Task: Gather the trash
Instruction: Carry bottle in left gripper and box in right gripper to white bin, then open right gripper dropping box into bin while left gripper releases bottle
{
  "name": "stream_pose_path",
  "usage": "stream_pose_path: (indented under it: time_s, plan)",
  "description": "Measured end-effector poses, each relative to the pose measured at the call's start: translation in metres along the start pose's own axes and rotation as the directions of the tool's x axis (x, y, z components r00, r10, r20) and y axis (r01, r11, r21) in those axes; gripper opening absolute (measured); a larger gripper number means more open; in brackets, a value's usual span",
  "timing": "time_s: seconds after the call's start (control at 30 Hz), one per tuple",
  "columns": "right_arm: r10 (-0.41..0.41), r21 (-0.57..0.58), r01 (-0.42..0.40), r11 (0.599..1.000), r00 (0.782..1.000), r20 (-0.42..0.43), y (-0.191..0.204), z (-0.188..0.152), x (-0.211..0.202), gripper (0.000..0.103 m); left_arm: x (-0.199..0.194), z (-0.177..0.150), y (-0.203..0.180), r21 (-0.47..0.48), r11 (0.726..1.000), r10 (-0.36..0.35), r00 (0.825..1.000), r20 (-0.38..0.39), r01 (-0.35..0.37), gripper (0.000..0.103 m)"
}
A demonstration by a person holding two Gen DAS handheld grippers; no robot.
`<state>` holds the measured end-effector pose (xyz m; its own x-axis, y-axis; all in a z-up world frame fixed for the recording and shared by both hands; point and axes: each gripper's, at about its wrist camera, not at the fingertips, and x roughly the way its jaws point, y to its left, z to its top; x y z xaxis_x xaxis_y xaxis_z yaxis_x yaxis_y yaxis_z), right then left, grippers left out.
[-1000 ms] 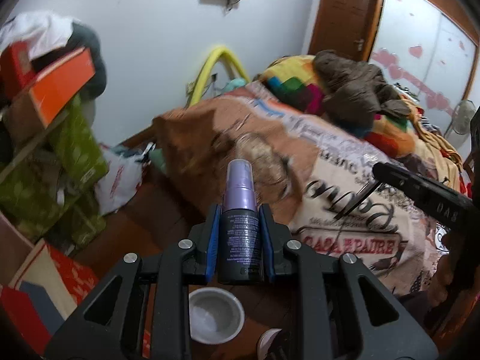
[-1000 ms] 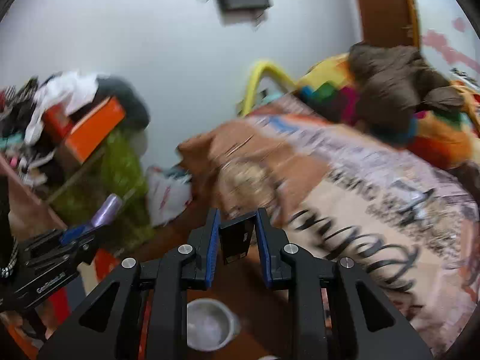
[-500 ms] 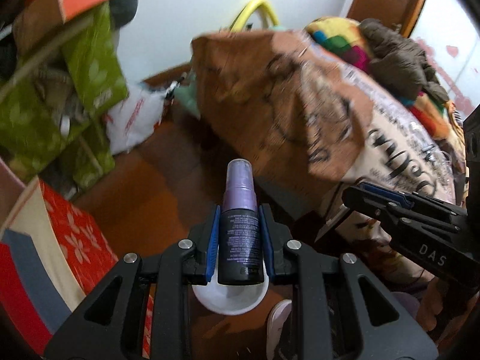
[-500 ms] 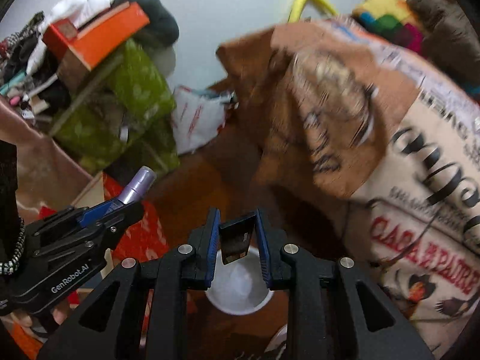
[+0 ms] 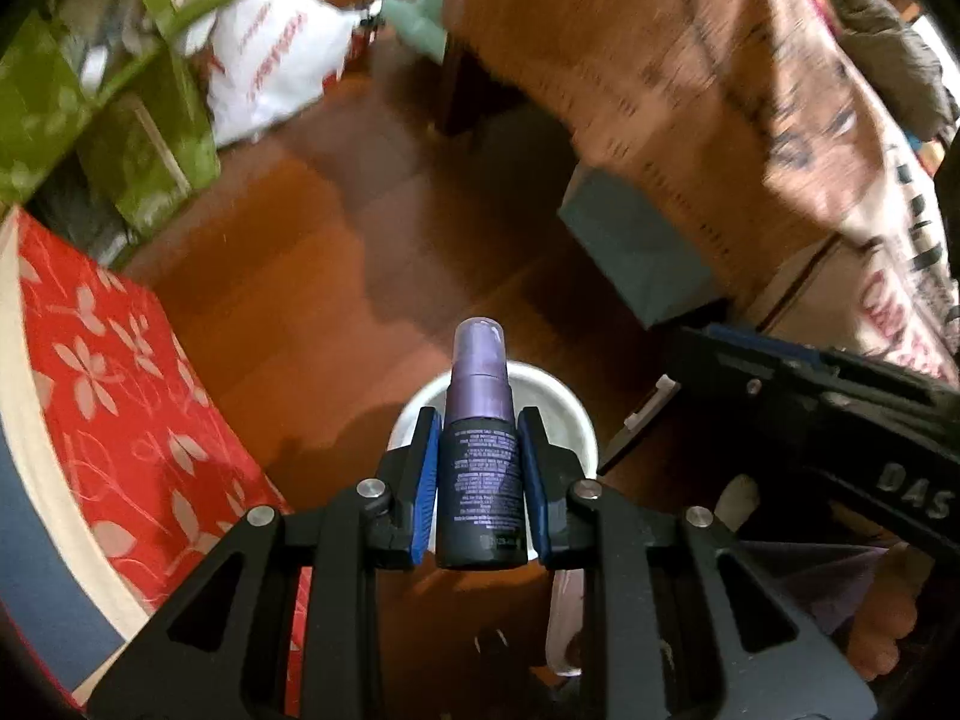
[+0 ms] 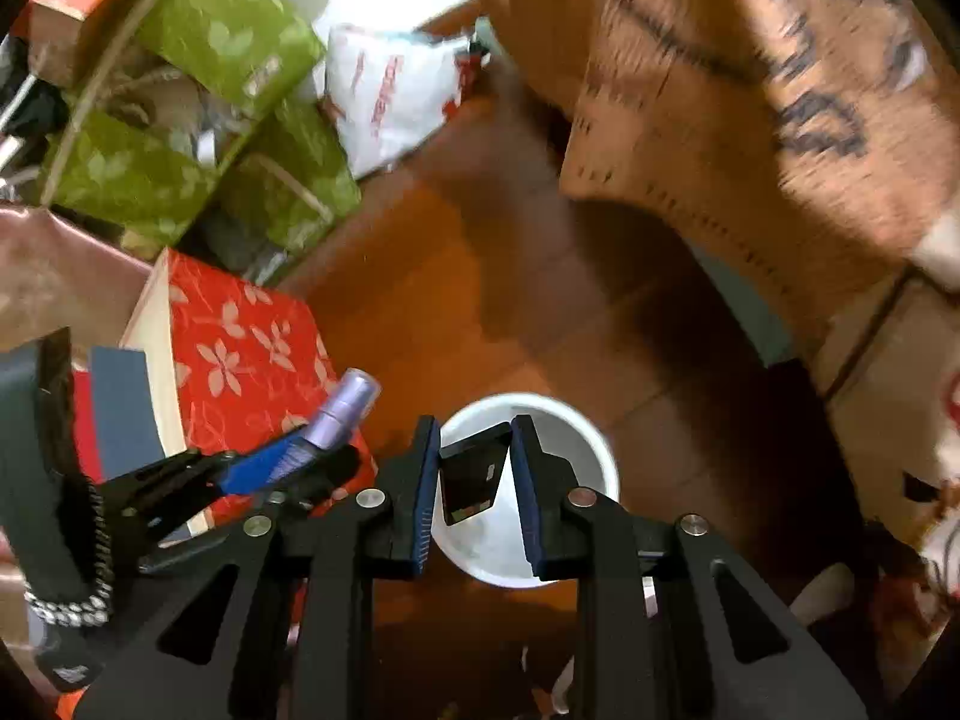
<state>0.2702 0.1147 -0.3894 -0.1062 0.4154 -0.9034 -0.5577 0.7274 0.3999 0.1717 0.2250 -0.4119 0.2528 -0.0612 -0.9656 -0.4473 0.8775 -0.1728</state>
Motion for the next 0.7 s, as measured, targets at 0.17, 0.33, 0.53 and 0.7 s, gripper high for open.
stream_pose_path:
  time_s: [0.17,0.33,0.53,0.7]
  plan:
    - [-0.012,0.019,0.014,1.0,0.995,-0.095,-0.006,0.0,0.03,0.02,0.049,-0.011,0.009,-0.035,0.999,0.004,0.995,-0.104,-0.007,0.025]
    - [-0.087,0.015,0.091,0.996,0.978,-0.188,-0.014,-0.003,0.056,0.019,0.09,-0.025,0.018,-0.062,0.998,0.018,0.98,-0.196,-0.031,0.025]
    - [-0.087,0.025,0.098,0.995,0.954,-0.286,-0.024,-0.008,0.072,0.019,0.118,-0.041,0.03,-0.123,0.992,-0.023,0.962,-0.272,-0.011,0.025]
    - [-0.106,-0.006,0.108,0.994,0.963,-0.248,-0.018,-0.004,0.067,0.019,0.122,-0.042,0.028,-0.131,0.991,-0.042,0.958,-0.285,0.005,0.025]
